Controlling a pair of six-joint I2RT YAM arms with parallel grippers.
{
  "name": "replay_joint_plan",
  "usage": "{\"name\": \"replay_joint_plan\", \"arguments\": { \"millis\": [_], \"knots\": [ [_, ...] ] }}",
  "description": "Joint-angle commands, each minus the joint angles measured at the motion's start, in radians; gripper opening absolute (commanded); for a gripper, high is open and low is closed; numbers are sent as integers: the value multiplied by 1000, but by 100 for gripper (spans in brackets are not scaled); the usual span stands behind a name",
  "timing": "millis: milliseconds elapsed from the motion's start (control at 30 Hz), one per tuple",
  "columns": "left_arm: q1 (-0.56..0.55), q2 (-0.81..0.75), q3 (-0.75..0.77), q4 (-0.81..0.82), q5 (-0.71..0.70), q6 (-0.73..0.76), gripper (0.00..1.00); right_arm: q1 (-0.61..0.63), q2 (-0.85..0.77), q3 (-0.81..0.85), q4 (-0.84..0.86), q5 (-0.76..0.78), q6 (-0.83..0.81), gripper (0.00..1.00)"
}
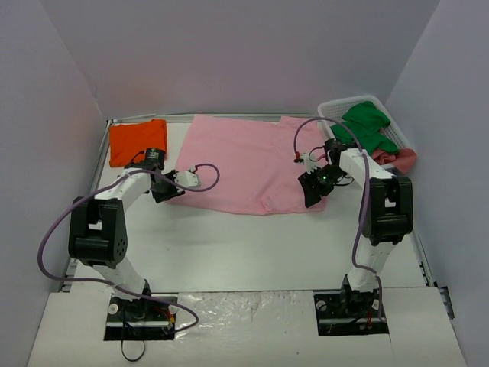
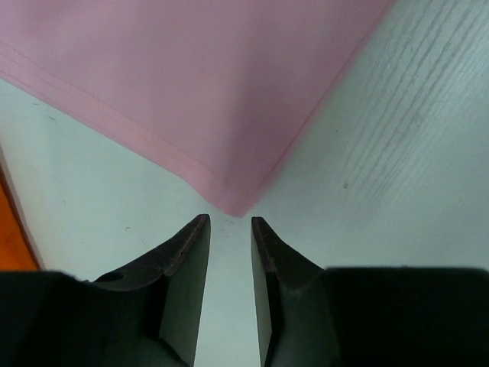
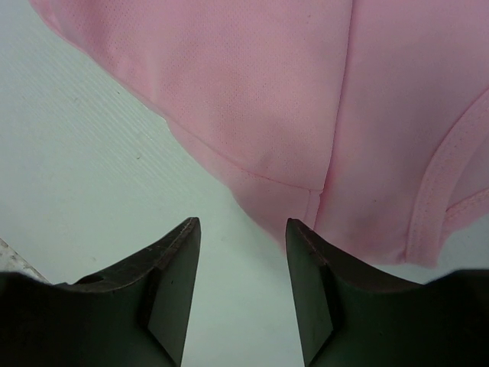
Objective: Fold and stack the t-shirts
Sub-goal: Grap the side of the flattened tshirt closest away from the robot with both arms
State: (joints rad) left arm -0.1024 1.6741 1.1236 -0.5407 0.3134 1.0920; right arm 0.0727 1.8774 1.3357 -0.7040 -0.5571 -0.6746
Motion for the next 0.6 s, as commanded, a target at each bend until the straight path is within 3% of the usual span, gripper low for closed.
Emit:
{"name": "replay_joint_plan", "arguments": {
  "millis": [0,567],
  "knots": [
    [0,6,-13,5,-8,48,28,-7,11,6,-51,-13,-16,44],
    [-8,85,-68,165,-88,46,32,-11,26,5,-49,-10,-25,44]
  ]
}}
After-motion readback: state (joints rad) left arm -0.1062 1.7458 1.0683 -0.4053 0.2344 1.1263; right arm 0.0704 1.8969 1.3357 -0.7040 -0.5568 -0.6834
